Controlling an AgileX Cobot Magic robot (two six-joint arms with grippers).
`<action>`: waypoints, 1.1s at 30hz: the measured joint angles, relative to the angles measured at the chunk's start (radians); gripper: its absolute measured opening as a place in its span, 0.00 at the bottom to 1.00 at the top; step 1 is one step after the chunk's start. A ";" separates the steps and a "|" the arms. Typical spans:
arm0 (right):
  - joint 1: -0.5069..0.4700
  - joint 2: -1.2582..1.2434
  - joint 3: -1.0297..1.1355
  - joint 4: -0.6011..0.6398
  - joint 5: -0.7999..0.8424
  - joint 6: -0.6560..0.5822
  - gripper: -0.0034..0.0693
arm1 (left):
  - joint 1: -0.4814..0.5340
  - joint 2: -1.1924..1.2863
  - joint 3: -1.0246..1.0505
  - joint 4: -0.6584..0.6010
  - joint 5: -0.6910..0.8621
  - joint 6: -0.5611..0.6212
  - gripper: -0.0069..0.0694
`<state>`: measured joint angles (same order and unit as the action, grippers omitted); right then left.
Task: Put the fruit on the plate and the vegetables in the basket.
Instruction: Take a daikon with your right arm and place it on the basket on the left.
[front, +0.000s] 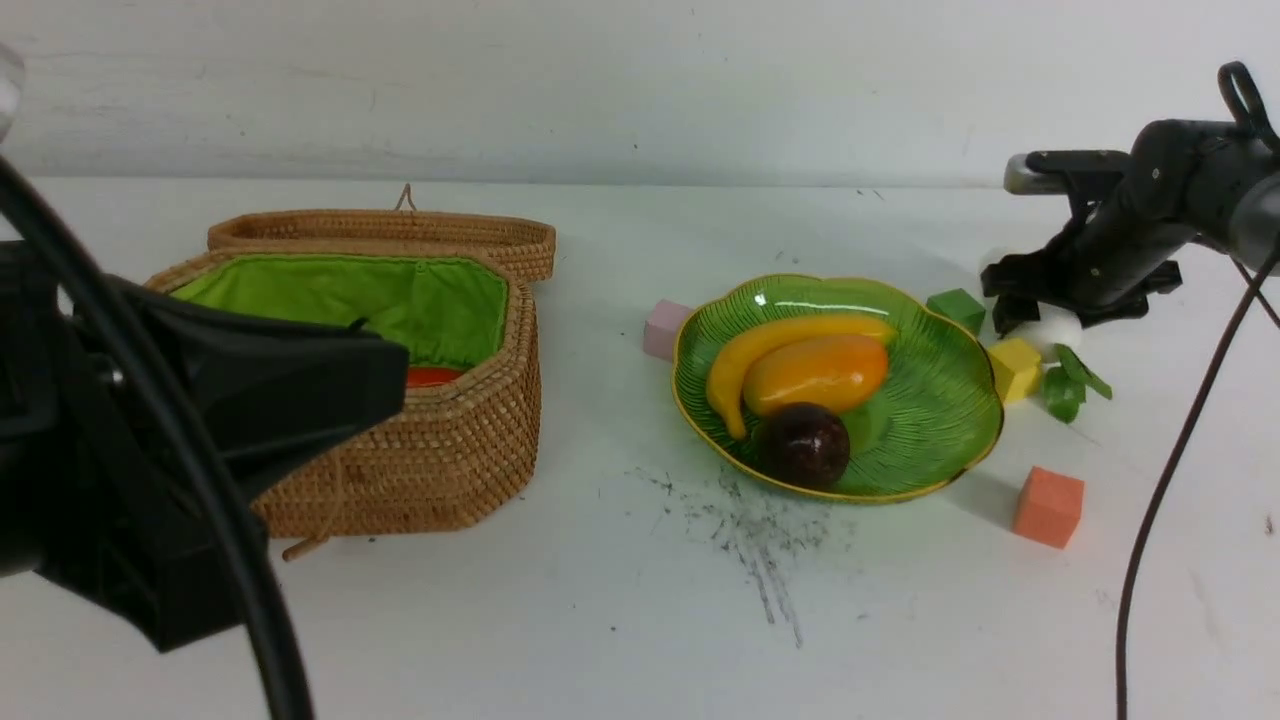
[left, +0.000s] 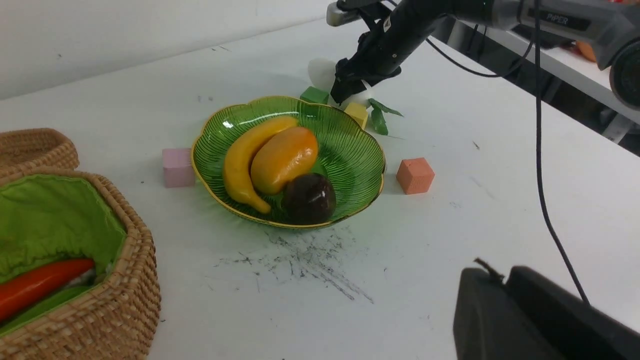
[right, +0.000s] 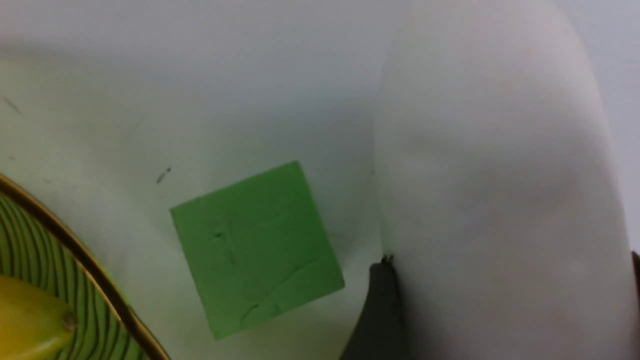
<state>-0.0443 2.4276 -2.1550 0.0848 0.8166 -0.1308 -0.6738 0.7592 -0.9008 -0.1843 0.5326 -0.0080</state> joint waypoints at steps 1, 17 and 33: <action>0.000 0.001 -0.001 0.000 -0.002 -0.005 0.79 | 0.000 0.000 0.000 0.000 0.003 0.000 0.17; 0.010 -0.174 -0.001 0.021 0.198 -0.013 0.78 | 0.000 -0.026 0.000 0.165 0.064 -0.083 0.17; 0.604 -0.306 -0.010 0.821 -0.079 -0.702 0.78 | 0.000 -0.262 0.000 0.659 0.429 -0.661 0.07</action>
<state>0.5598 2.1219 -2.1652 0.9057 0.7378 -0.8332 -0.6738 0.4968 -0.9008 0.4747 0.9615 -0.6694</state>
